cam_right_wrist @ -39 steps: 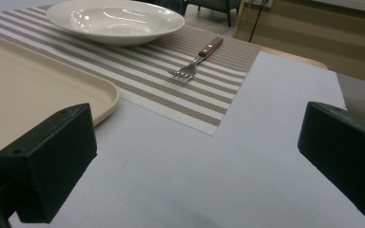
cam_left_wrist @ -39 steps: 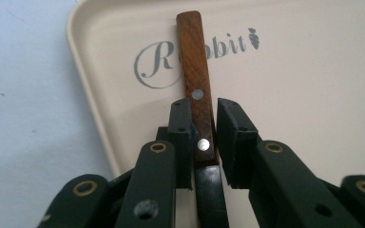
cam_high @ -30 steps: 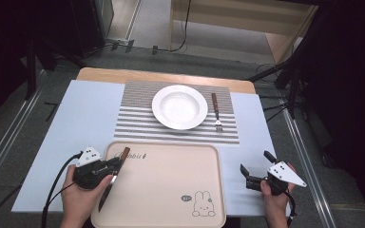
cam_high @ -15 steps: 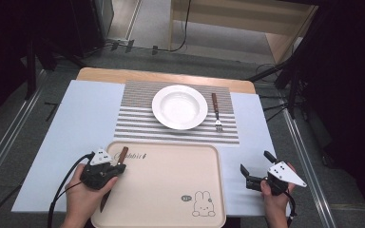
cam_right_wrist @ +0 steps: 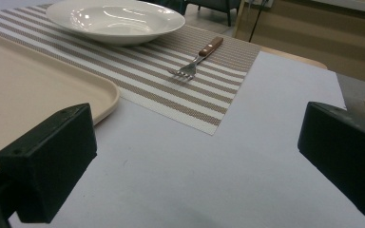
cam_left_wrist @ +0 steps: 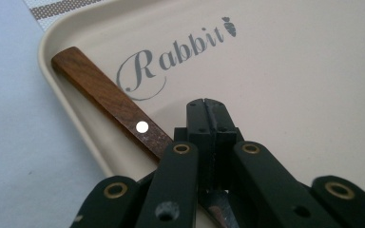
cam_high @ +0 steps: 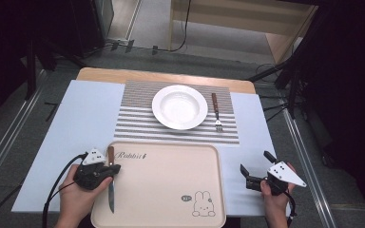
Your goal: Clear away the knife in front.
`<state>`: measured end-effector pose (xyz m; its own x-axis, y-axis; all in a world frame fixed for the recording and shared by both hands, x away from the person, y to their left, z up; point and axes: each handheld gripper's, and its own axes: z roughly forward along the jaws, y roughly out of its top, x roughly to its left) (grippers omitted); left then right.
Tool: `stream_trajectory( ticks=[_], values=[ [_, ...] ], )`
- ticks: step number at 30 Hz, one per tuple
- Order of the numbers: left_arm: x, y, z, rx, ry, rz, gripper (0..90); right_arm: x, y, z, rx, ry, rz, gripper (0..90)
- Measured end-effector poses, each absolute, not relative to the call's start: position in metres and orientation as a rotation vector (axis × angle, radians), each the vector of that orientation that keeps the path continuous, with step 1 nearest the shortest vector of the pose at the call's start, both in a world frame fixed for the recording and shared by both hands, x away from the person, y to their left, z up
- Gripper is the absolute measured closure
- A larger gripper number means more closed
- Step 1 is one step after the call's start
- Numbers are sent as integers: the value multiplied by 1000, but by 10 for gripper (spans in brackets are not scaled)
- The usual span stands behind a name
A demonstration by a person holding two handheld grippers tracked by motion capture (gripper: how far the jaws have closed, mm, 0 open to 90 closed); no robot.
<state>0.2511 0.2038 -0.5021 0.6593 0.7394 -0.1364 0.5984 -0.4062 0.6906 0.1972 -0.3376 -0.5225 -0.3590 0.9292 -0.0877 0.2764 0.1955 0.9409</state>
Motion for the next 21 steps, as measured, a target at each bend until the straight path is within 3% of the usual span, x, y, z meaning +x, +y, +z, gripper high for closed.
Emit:
stream_trajectory(
  ticks=[12,13,17,21],
  values=[
    [252,221,-502,2055,1043,263,889,197,-337,-523,1120,1778,1180,0],
    [253,223,-501,2024,1038,251,803,197,-337,-523,1120,1777,1180,0],
    [253,232,-496,1926,1023,269,623,197,-338,-523,1121,1777,1182,0],
    [253,241,-494,1866,999,277,555,197,-338,-523,1117,1779,1190,0]
  ],
)
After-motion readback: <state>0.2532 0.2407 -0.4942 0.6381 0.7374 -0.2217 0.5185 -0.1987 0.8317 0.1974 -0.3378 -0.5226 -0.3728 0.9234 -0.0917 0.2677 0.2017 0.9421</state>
